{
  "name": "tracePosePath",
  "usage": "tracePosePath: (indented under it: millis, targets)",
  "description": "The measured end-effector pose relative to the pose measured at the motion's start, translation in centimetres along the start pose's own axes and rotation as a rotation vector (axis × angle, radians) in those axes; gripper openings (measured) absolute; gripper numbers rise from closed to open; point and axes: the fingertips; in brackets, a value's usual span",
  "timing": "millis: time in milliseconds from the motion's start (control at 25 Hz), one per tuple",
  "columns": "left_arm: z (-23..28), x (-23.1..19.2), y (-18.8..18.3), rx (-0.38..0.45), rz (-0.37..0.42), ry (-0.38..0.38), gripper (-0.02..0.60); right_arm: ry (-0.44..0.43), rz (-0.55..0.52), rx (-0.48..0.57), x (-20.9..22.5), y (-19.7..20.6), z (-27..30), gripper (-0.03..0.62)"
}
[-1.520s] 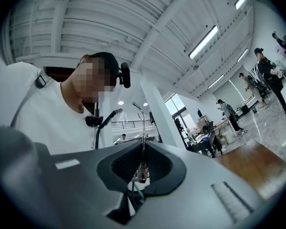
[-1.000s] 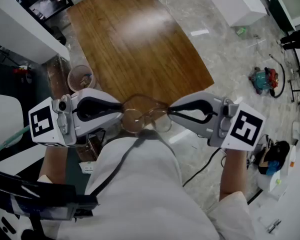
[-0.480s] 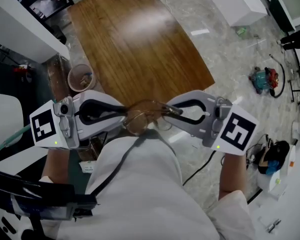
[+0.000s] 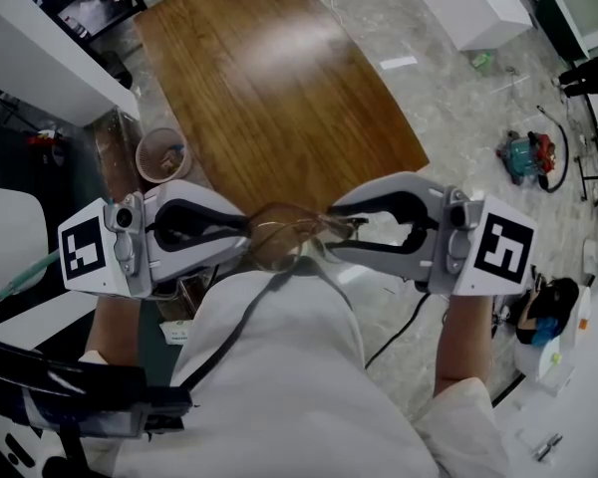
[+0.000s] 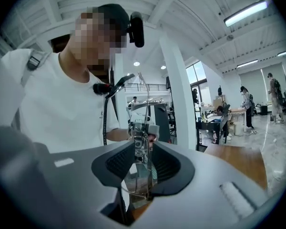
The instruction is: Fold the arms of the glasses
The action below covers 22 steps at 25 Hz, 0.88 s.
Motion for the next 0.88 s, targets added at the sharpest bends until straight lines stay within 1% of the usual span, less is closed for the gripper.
tracePosePath:
  millis: [80, 160, 240, 280, 480, 640, 760, 880]
  targets:
    - [0.1, 0.1, 0.4, -0.013, -0.002, 0.004, 0.031, -0.010, -0.006, 0.017, 0.0, -0.4, 0.3, 0.115]
    - [0.4, 0.1, 0.8, -0.031, -0.002, 0.013, 0.031, -0.018, -0.021, 0.009, 0.0, -0.5, 0.9, 0.095]
    - [0.6, 0.1, 1.2, -0.048, 0.000, 0.020, 0.031, -0.022, -0.035, -0.009, 0.1, -0.3, 1.5, 0.064]
    - [0.7, 0.1, 1.3, -0.053, 0.001, 0.022, 0.031, -0.024, -0.040, -0.021, 0.2, -0.2, 1.8, 0.028]
    - [0.8, 0.4, 1.4, -0.062, 0.002, 0.029, 0.031, -0.059, -0.042, -0.075, -0.3, 0.3, 2.2, 0.025]
    - [1.0, 0.7, 1.4, -0.051, -0.006, 0.044, 0.031, -0.084, -0.035, -0.105, -0.5, 0.9, 2.7, 0.023]
    - [0.9, 0.8, 1.5, -0.047, -0.013, 0.048, 0.031, -0.084, -0.025, -0.099, -0.7, 1.0, 2.8, 0.023]
    - [0.6, 0.8, 1.4, -0.027, -0.024, 0.047, 0.031, -0.064, -0.029, -0.049, -0.6, 0.3, 2.5, 0.025]
Point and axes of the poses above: the fingertips, and each gripper's own axes: z forward along the fingers, x to its right, y out of its underside, and after that the axes turned 1 degree about -x, right-handed
